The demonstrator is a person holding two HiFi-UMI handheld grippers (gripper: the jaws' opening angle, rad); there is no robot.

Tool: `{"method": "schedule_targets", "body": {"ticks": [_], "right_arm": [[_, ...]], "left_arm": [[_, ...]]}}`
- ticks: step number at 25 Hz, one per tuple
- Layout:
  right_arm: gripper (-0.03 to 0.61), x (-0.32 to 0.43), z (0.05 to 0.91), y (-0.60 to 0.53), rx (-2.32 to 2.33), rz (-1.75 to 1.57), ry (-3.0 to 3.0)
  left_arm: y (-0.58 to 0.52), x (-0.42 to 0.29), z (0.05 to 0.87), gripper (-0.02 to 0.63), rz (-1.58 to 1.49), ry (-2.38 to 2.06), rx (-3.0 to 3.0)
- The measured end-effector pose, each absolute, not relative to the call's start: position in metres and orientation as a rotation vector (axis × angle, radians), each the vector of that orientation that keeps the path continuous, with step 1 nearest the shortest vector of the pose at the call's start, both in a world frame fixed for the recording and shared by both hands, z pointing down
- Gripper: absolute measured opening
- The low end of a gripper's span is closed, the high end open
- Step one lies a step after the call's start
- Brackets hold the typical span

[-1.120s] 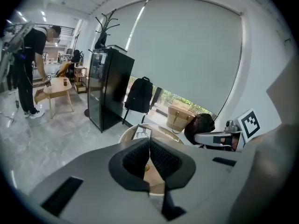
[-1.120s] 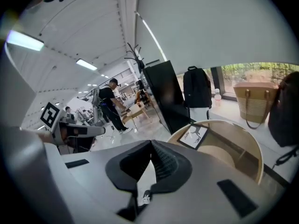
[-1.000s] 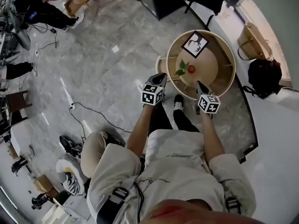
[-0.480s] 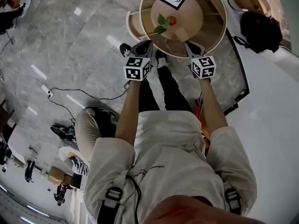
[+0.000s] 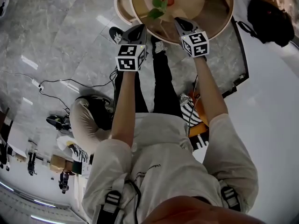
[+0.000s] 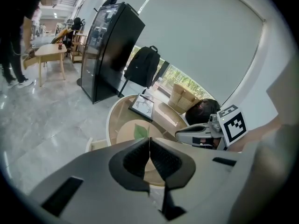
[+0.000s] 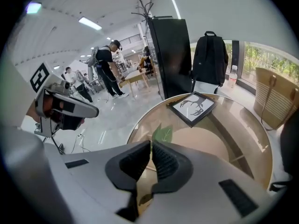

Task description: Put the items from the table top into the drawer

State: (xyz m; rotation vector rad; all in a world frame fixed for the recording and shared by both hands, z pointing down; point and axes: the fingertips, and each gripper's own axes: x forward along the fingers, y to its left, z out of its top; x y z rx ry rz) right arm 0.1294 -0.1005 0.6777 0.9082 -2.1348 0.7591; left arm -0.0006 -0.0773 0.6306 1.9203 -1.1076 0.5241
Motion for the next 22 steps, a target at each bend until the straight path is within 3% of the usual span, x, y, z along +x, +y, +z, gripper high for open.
{"method": "schedule_targets", "body": {"ticks": [10,14,22], "right_arm": [[0.040,0.130,0.769,-0.106,0.702,0.500,-2.080],[0.114,0.125,0.794,-0.103,0.620,0.447,-2.060],[0.114,0.106,0.823,-0.107,0.471,0.373,-2.021]], "left_arm": [[-0.078,0.027,0.714,0.021,0.650,-0.968,2.009],[-0.088,0.025,0.729,0.021,0.667,-0.941,2.043],[-0.098,0.007,0.752,0.021,0.670,-0.903,2.058]]}}
